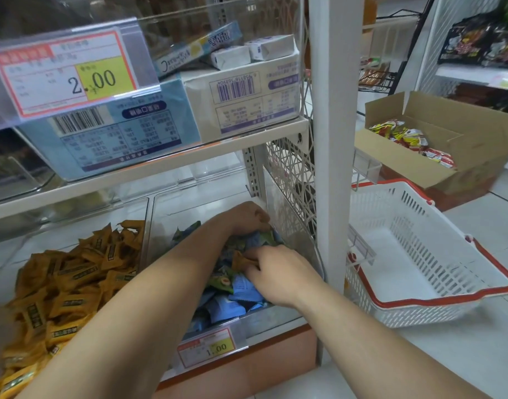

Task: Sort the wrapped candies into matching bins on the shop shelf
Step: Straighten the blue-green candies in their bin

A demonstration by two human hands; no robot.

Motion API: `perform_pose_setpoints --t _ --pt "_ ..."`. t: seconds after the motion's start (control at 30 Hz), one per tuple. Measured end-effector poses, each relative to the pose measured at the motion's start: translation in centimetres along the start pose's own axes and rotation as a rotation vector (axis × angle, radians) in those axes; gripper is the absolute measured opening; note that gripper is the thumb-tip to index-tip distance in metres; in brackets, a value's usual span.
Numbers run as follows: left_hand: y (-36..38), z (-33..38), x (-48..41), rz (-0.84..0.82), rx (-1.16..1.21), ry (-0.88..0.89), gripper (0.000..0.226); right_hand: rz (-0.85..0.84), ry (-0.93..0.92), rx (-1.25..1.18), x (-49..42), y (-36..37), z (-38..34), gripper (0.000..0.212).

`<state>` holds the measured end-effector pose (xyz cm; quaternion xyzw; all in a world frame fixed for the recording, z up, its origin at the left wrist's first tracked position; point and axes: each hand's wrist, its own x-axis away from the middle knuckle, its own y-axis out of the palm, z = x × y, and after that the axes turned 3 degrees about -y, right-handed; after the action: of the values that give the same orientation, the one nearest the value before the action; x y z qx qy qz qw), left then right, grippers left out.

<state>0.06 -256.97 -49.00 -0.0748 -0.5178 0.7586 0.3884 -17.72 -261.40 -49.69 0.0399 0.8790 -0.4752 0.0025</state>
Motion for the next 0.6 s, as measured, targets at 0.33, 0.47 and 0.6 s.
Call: perform_pose_setpoints --t 0.33,0.47,0.6 --pt "-3.4 1.8 4.7 0.383 0.442 -0.011 0.030 -0.023 0.004 -0.026 0.4 -0.7 -0.6 0.035" --pt "-4.7 2.3 8.6 0.462 0.639 -0.010 0.028 0.116 -0.023 -0.121 1.1 -1.8 -1.8 0.034" --pt "-4.2 1.8 13.2 0.442 0.825 -0.021 0.025 0.435 -0.038 -0.341 1.6 -2.8 -3.6 0.025"
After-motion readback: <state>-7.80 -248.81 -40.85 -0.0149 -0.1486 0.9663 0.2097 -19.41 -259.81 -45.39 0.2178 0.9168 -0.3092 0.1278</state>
